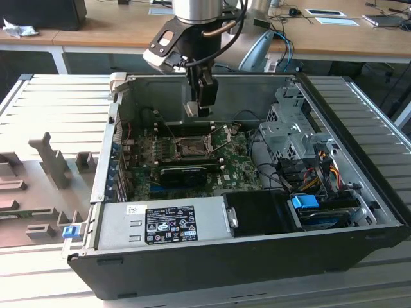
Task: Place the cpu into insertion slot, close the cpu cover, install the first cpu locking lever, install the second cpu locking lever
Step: 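Place the cpu into insertion slot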
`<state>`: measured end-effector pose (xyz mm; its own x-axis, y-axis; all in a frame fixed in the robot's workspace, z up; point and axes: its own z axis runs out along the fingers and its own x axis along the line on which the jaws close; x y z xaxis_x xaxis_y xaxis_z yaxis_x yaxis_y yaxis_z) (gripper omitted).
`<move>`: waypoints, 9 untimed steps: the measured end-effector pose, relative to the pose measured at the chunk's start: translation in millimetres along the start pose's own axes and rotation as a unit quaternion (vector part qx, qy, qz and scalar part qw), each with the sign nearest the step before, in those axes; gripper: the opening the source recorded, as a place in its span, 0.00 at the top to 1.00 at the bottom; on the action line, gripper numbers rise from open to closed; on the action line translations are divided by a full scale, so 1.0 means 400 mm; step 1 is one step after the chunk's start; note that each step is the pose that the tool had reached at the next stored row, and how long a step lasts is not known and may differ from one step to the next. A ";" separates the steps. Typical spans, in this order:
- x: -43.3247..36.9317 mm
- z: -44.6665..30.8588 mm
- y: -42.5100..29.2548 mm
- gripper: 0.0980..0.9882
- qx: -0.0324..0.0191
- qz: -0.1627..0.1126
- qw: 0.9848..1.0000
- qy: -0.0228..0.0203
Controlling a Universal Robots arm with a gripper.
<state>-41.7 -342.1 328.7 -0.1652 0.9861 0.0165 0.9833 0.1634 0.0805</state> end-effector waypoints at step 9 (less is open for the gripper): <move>0.000 0.020 -0.001 0.52 0.001 0.042 0.999 -0.003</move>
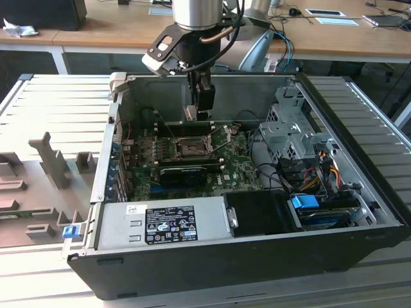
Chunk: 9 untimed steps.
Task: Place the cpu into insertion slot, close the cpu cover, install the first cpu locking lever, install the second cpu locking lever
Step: 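Place the cpu into insertion slot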
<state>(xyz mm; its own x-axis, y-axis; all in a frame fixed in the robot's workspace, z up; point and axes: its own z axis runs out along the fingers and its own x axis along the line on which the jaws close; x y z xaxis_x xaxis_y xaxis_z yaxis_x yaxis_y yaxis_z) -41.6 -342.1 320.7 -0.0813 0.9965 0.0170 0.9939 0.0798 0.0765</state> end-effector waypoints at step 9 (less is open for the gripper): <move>0.000 0.006 -0.001 0.52 0.000 0.027 1.000 -0.003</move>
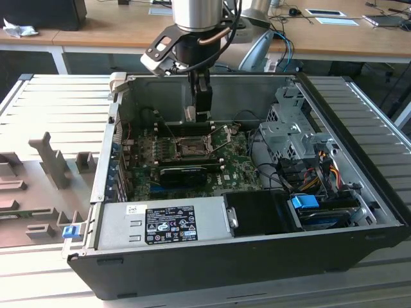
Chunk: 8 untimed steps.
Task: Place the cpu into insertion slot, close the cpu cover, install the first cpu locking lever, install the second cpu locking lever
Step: 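Place the cpu into insertion slot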
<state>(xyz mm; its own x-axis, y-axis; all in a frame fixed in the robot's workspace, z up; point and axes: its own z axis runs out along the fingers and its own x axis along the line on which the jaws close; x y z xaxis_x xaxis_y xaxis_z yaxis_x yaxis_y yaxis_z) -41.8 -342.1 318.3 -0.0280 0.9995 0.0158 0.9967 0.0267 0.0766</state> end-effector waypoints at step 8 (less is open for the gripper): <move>0.000 0.027 -0.004 0.52 0.000 0.028 1.000 -0.002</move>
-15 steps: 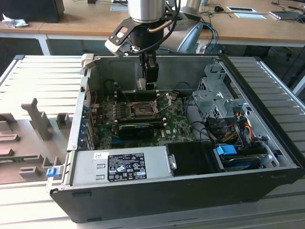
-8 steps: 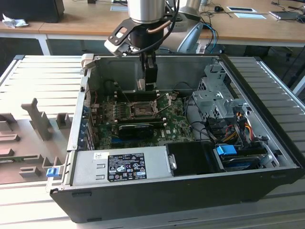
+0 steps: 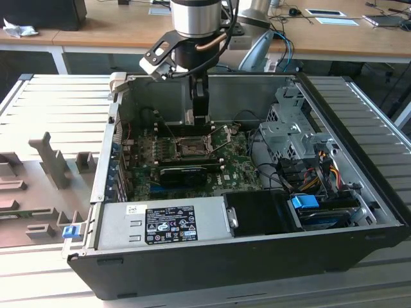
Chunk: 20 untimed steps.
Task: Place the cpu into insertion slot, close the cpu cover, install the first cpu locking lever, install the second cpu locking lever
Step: 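Place the cpu into insertion slot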
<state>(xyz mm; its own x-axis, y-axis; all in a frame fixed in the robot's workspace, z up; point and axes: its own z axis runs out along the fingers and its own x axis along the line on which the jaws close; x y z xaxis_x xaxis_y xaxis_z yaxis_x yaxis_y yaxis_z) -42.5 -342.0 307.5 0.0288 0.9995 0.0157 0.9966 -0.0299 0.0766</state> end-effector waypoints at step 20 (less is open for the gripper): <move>0.006 0.101 -0.009 0.52 0.003 -0.023 1.000 0.002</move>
<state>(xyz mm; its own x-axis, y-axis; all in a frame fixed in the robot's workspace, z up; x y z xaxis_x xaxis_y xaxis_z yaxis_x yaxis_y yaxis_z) -43.0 -338.9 267.2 -0.0182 0.9997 0.0161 0.9974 0.0170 0.0703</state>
